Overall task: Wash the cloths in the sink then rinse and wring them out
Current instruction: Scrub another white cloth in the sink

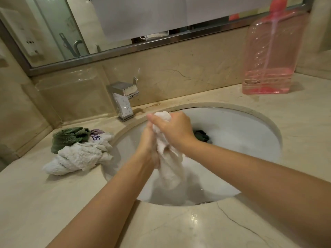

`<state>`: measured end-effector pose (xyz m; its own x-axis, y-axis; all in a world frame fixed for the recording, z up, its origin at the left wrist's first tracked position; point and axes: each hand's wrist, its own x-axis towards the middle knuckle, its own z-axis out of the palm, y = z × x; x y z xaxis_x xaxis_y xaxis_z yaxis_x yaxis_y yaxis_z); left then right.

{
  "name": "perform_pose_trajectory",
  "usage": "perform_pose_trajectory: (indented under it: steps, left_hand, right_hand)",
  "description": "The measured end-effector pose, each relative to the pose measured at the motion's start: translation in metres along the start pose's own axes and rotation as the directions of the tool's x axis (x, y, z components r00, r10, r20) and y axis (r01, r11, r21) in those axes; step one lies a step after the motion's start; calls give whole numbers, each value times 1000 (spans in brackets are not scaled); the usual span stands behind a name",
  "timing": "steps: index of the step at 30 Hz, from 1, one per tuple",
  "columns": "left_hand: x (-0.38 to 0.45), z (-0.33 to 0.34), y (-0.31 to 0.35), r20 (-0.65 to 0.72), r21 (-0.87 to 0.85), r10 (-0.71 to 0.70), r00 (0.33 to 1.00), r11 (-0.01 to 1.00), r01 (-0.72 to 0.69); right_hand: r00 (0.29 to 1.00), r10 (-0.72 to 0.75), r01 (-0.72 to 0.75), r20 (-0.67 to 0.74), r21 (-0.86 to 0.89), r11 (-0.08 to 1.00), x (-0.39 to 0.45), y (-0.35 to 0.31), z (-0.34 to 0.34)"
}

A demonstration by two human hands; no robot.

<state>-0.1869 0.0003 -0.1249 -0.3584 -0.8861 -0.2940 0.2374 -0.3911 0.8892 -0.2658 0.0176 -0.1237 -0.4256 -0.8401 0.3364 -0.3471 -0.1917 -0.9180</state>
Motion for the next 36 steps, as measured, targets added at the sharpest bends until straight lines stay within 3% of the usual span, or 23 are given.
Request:
perform_pose_trajectory:
  steps: [2,4,6,8,10,13,16,18,22,25,27,31,34,36]
  left_hand:
    - [-8,15,-5,72,-56,-83,994,995,87]
    - [-14,22,-7,106,-48,-159,982,985,165]
    - [-14,24,-6,83,-116,-154,985,980,163]
    - [-11,24,-5,5,-202,-46,999,978,46]
    - [-9,22,-5,-28,-174,17,999,985,-21]
    - [-11,20,-7,-23,-132,-81,996,988,77]
    - [-7,14,-6,-53,-116,-81,995,990,75]
    - [-5,9,-4,-59,-92,-43,997,995,37]
    - [1,-2,2,-58,-42,-1,998,999,-1]
    - [2,-7,8,-3,-49,47,999,998,-47]
    - [1,-8,11,0,-94,76,997,993,-76]
    - [5,-13,14,-48,-172,72,996,982,-79]
    - [5,-16,18,-58,-321,109,992,939,-122]
    - [8,-20,19,-76,-389,140,987,907,-159]
  right_hand:
    - [989,-21,-9,-148,-196,981,7,2,-3]
    - [975,48,-94,-215,-208,974,7,2,-12]
    - [991,-10,-26,-131,-266,964,0,-1,-10]
    - [997,-81,75,-5,-330,941,-8,-6,-2]
    - [999,-32,31,4,-349,936,1,-4,0]
    - [997,50,-68,-57,-381,922,10,5,-7]
    - [994,-111,109,19,-405,908,-8,0,-1]
    - [993,-118,110,-11,-286,952,-14,-2,2]
    - [987,162,-162,18,67,984,-5,5,-4]
    - [914,396,-394,93,-40,918,3,13,-7]
    - [804,577,-556,146,-158,816,6,18,-11]
    - [675,703,-606,226,-374,702,6,32,-22]
    - [557,663,-658,501,-221,720,9,40,-27]
    - [542,533,-697,650,-6,717,10,39,-24]
